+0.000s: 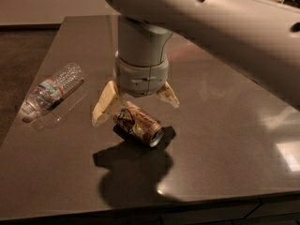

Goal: Place orange can upright

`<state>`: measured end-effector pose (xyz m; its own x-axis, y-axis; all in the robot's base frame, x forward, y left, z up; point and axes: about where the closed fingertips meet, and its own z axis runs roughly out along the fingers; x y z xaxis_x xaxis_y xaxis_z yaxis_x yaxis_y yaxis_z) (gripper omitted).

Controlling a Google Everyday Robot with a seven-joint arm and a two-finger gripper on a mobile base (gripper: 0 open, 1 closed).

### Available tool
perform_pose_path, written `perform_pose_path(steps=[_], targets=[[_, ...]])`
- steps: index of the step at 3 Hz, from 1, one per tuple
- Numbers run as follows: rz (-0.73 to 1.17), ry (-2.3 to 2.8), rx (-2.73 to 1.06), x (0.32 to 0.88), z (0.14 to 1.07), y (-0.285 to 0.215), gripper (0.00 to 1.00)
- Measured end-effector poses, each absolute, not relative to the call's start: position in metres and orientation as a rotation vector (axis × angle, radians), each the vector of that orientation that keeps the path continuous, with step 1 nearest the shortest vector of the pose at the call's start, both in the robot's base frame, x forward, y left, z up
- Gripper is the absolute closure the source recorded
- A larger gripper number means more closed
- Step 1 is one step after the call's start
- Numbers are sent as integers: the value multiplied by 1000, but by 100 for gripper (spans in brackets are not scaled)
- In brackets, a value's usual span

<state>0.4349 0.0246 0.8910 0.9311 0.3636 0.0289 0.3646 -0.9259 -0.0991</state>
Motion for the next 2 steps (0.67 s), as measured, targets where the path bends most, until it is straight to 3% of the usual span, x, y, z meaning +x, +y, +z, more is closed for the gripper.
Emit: perform_pose_path(steps=[2], targets=[[37, -881, -2906, 420, 867, 22, 0]])
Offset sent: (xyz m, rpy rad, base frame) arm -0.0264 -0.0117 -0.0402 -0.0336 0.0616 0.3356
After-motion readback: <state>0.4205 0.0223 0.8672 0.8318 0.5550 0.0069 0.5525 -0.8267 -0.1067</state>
